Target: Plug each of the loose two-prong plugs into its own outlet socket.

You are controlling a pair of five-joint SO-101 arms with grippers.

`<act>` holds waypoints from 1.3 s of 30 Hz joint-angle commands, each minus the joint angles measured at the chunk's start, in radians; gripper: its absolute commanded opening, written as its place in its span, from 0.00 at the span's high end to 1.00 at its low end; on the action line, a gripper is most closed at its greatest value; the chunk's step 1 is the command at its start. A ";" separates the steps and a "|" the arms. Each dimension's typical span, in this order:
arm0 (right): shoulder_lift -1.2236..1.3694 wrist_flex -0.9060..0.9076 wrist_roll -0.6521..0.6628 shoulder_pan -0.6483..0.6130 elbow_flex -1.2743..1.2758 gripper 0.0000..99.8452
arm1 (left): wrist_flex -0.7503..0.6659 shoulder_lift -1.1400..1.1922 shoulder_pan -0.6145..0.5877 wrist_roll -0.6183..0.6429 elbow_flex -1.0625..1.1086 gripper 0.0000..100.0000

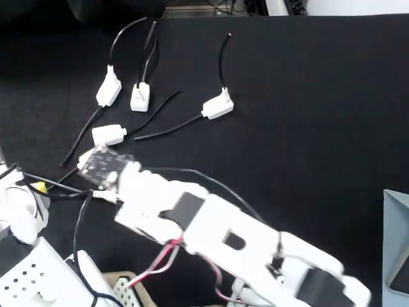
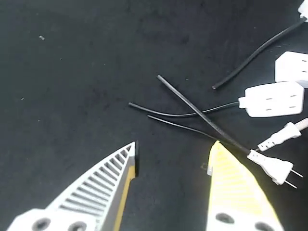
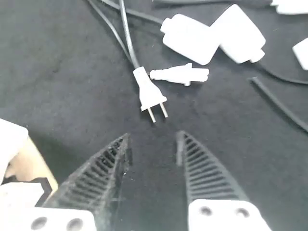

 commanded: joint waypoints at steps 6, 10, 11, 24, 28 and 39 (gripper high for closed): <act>0.452 -0.017 0.011 -0.031 -0.312 0.81 | 0.000 -0.005 -0.091 -0.002 -0.005 0.75; 0.587 -0.015 0.011 -0.026 -0.401 0.81 | 0.003 -0.005 -0.097 -0.002 -0.004 0.75; 0.613 -0.015 0.011 -0.026 -0.418 0.81 | 0.005 -0.005 -0.097 -0.002 -0.004 0.75; 0.796 -0.006 0.011 -0.026 -0.598 0.81 | -0.002 -0.005 -0.097 -0.005 0.050 0.75; 0.691 0.086 0.137 -0.028 -0.601 0.81 | -0.003 -0.005 -0.093 -0.006 0.053 0.75; 0.697 0.089 0.371 -0.060 -0.624 0.80 | -0.032 -0.005 -0.096 -0.003 0.056 0.75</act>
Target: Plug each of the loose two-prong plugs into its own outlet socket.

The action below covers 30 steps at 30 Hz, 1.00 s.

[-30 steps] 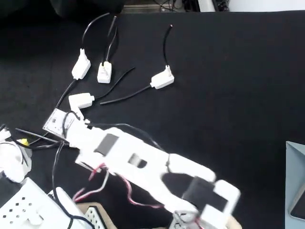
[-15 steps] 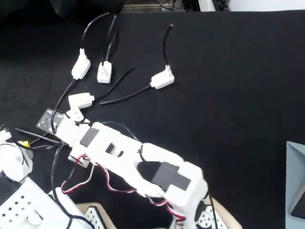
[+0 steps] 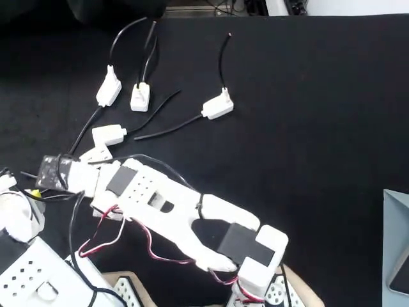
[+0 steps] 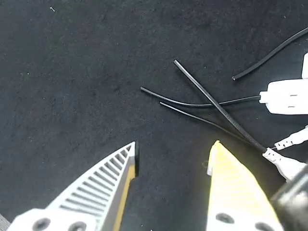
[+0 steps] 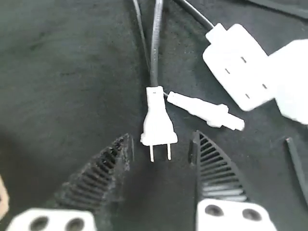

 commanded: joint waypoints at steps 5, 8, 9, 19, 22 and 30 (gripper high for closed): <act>0.170 -0.083 0.064 -0.044 -0.160 0.80 | -0.017 -0.005 -0.005 -0.002 -0.004 0.75; 0.269 -0.084 0.064 -0.044 -0.234 0.81 | -0.017 -0.005 -0.010 -0.002 -0.004 0.75; 0.302 -0.083 0.064 -0.043 -0.262 0.81 | -0.017 -0.005 -0.010 -0.002 -0.004 0.75; 0.450 0.028 0.063 0.040 -0.403 0.98 | -0.015 -0.005 -0.012 -0.003 -0.004 0.75; 0.447 0.137 0.058 0.055 -0.420 0.99 | -0.015 -0.005 -0.010 -0.003 -0.004 0.75; 0.437 0.373 0.057 0.138 -0.427 0.99 | -0.015 -0.005 -0.012 -0.003 -0.004 0.75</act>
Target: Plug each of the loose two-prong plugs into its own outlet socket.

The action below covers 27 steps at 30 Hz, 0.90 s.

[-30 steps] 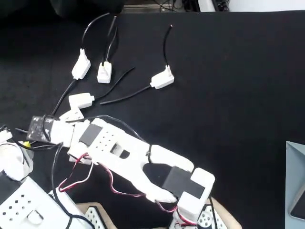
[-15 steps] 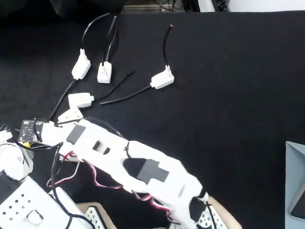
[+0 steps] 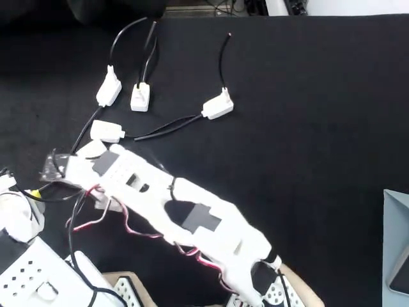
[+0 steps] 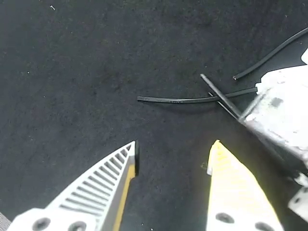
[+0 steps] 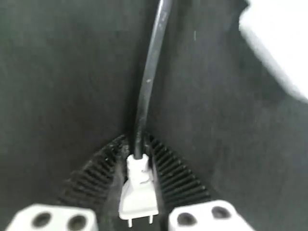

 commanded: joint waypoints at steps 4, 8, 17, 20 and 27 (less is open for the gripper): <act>-0.091 0.201 0.002 0.140 0.058 0.99 | -0.012 -0.005 -0.001 0.000 -0.007 0.76; -0.255 0.210 0.006 0.203 0.220 0.99 | -0.012 -0.005 -0.001 0.000 -0.010 0.76; -0.688 0.049 0.008 0.445 0.641 0.99 | 0.009 -0.005 0.067 0.060 -0.013 0.75; -0.743 0.037 0.008 0.543 0.673 0.99 | 0.032 -0.005 0.182 0.120 -0.016 0.75; -0.757 -0.041 0.008 0.786 0.677 0.99 | -0.038 -0.005 0.326 0.235 0.002 0.75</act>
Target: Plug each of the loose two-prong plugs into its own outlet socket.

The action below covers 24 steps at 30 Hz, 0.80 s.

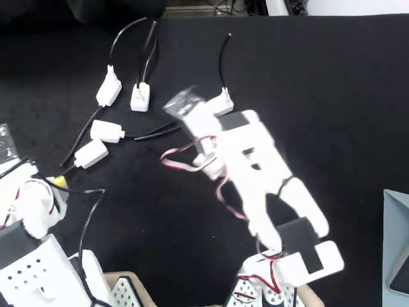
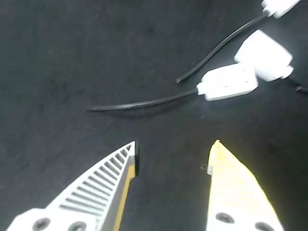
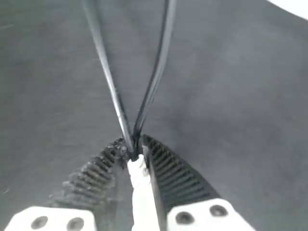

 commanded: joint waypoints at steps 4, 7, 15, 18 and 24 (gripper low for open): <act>-0.056 -0.078 -0.003 0.199 -0.002 0.99 | -0.100 -0.005 0.134 0.106 0.048 0.75; -0.056 -0.083 -0.005 0.222 0.022 0.99 | -0.129 -0.008 0.197 0.138 0.091 0.76; -0.056 -0.169 -0.126 0.216 0.030 0.99 | -0.250 -0.298 0.217 0.166 0.305 0.76; -0.051 -0.238 -0.166 0.190 0.030 0.99 | -0.287 -0.470 0.217 0.198 0.432 0.75; -0.054 -0.219 -0.244 0.126 0.027 0.85 | -0.296 -0.585 0.216 0.219 0.547 0.75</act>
